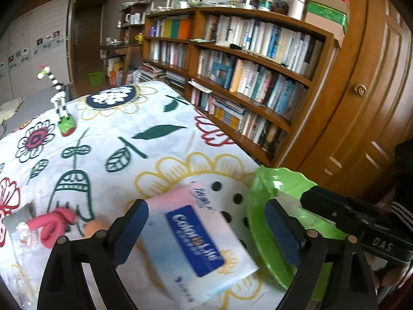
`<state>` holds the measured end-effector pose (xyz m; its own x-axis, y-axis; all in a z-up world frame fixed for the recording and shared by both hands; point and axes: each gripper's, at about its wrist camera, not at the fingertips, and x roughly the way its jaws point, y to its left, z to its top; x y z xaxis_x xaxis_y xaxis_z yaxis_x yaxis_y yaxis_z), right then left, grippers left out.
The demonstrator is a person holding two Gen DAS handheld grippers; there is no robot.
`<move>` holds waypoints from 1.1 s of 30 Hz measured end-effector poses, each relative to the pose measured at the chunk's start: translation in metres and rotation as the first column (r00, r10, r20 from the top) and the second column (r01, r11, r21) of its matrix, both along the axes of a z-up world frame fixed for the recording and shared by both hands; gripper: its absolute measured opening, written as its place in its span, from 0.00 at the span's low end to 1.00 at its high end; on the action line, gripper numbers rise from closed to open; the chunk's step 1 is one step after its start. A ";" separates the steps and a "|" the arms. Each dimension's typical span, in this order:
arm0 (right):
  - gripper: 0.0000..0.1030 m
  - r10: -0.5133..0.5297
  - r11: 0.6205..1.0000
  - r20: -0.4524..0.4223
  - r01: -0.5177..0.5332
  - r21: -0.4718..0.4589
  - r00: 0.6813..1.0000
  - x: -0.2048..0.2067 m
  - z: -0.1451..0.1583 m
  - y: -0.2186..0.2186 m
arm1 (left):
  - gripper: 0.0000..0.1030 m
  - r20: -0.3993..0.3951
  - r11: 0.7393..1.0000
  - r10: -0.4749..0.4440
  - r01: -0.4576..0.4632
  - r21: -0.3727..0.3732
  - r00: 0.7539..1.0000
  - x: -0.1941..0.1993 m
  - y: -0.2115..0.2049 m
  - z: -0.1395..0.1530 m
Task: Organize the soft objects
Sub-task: 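Lower the clear bag into the green plate with the left tool while the right releases the stick there, then withdraw both open tools from the plate back over the bed cover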
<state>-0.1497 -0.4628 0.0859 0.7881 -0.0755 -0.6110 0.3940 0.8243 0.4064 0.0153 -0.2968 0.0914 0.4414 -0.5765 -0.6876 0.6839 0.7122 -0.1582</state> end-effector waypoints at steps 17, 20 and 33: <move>0.42 0.180 0.983 0.031 -0.179 -0.033 0.983 0.053 0.010 0.070 | 0.92 0.023 0.987 0.160 -0.160 0.003 0.987 0.024 0.076 -0.006; 0.42 0.206 0.978 0.029 -0.204 -0.044 0.978 0.060 0.011 0.082 | 0.92 0.018 0.983 0.184 -0.184 0.005 0.983 0.026 0.091 -0.010; 0.42 0.318 0.947 -0.013 -0.318 -0.055 0.948 0.096 0.004 0.134 | 0.92 -0.012 0.957 0.289 -0.289 0.006 0.957 0.045 0.153 -0.027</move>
<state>-0.0533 -0.3286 0.0895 0.7741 0.1445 -0.6163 0.1095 0.9284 0.3551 0.0599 -0.1434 0.0641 0.5797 -0.4225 -0.6967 0.4465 0.8800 -0.1621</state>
